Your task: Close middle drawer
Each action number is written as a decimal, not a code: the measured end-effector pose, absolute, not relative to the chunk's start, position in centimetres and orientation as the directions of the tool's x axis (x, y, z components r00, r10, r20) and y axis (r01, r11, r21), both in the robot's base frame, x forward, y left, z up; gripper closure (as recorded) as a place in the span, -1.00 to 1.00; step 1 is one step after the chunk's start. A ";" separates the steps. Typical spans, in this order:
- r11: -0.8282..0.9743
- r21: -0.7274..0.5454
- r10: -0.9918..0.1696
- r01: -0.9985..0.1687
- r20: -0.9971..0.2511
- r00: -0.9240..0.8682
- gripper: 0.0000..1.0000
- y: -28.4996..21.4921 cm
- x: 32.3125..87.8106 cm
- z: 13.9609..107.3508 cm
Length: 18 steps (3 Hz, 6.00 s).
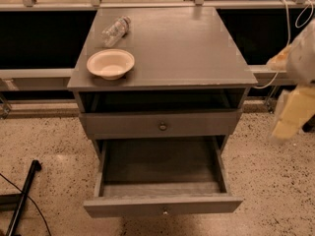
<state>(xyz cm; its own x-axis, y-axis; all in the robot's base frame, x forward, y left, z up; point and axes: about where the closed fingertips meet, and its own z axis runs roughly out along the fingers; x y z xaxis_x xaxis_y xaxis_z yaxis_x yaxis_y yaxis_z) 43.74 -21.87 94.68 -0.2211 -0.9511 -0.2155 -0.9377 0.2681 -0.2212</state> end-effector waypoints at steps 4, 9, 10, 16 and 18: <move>0.299 -0.097 -0.871 -0.949 -0.435 -0.229 -1.00 -25.3 37.4 72.0; 0.154 -0.123 -0.611 -0.980 -0.792 0.003 0.46 -9.6 35.6 51.4; 0.172 -0.134 -0.619 -0.976 -0.786 -0.002 0.91 -9.6 36.0 50.9; 0.353 -0.236 -0.607 -0.905 -0.794 -0.030 1.00 -12.6 43.8 34.4; 0.373 -0.308 -0.586 -0.875 -0.809 0.035 1.00 -11.9 47.5 36.0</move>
Offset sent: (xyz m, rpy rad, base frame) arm -0.0700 -0.0550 -0.2897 0.3454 0.0168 -0.0965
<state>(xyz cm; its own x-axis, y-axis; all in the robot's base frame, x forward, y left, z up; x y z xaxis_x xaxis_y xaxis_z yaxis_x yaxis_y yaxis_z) 47.54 -11.92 36.05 0.0347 -0.5864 -0.8093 -0.8750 0.3735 -0.3082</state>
